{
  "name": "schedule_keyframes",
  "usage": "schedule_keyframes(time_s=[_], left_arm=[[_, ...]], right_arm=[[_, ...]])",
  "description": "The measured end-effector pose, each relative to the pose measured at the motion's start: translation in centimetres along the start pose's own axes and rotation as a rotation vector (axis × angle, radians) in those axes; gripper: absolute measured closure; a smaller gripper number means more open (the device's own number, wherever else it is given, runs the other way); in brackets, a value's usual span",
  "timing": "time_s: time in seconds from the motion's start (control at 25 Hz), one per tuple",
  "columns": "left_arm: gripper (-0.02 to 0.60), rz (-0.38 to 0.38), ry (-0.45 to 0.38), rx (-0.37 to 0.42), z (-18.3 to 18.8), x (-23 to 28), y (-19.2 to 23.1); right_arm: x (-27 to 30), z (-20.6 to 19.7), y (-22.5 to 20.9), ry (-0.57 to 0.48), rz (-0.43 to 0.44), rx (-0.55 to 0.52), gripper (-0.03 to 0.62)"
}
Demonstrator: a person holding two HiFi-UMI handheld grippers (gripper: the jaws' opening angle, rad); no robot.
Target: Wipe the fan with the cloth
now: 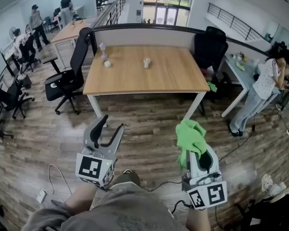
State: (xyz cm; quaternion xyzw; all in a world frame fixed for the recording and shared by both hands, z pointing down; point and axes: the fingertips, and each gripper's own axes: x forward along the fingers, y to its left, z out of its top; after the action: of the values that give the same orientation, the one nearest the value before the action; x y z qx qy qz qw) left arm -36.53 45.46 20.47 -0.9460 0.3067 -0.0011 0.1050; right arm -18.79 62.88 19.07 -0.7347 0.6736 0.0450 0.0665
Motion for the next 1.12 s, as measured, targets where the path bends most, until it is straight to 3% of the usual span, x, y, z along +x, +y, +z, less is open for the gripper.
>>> schedule_keyframes(time_s=[0.04, 0.16, 0.52, 1.12], left_arm=[[0.297, 0.005, 0.005, -0.008, -0.2, 0.5, 0.0], [0.255, 0.028, -0.005, -0.004, -0.5, 1.8, 0.4], [0.25, 0.016, 0.006, -0.017, -2.8, 8.2, 3.0], [0.25, 0.022, 0.059, -0.033, -6.6, 26.1, 13.5]], right_arm=[[0.1, -0.2, -0.4, 0.003, -0.004, 0.0, 0.496], [0.9, -1.0, -1.7, 0.012, -0.021, 0.004, 0.496], [7.5, -3.2, -5.2, 0.044, -0.039, 0.0, 0.496], [27.6, -6.0, -11.7, 0.13, -0.013, -0.01, 0.496]])
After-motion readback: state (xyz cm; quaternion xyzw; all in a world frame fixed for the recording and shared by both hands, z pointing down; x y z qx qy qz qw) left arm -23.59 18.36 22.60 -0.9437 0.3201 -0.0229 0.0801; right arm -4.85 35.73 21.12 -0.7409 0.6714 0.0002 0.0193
